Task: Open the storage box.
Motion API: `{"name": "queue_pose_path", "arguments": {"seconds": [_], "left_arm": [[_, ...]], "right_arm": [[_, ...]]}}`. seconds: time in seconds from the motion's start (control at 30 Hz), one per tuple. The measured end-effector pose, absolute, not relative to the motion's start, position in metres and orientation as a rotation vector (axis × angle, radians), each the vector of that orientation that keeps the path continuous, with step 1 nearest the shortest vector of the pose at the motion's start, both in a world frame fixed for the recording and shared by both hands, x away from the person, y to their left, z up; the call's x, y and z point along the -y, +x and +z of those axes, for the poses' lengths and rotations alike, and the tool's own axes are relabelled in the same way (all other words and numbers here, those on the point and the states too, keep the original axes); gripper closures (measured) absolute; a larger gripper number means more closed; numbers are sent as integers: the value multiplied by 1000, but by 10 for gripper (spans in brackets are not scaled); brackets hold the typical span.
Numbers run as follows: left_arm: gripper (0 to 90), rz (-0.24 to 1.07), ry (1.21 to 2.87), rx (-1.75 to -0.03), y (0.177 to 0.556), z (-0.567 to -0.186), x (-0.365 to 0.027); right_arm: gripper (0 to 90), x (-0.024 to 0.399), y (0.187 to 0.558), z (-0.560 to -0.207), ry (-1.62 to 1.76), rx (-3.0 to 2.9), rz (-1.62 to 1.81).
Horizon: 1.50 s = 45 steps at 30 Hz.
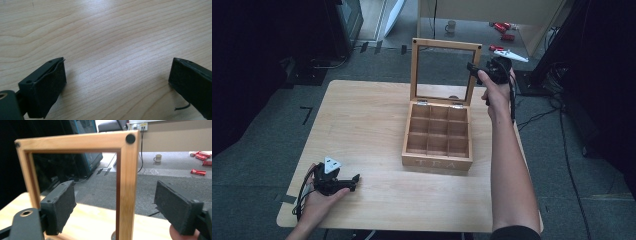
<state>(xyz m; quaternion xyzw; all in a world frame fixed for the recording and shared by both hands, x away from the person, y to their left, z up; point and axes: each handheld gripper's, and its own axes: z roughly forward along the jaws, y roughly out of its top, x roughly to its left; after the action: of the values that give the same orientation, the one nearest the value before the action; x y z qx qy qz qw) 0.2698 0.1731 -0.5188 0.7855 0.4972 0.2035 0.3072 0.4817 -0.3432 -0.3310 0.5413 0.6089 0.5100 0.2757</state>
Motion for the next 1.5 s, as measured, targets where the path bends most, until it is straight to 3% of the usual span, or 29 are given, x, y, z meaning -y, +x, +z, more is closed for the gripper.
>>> {"name": "queue_pose_path", "arguments": {"seconds": [0.43, 0.83, 1.5], "left_arm": [[0, 535, 2090, -1309, 270, -519, -173], [0, 536, 2092, -1305, 271, -519, -173], [0, 535, 2089, -1308, 271, -519, -172]], "right_arm": [[141, 341, 400, -334, 1379, -1695, 1317], [141, 335, 330, -366, 1336, -1757, 1280], [141, 390, 240, -415, 1396, -1690, 1235]]}}
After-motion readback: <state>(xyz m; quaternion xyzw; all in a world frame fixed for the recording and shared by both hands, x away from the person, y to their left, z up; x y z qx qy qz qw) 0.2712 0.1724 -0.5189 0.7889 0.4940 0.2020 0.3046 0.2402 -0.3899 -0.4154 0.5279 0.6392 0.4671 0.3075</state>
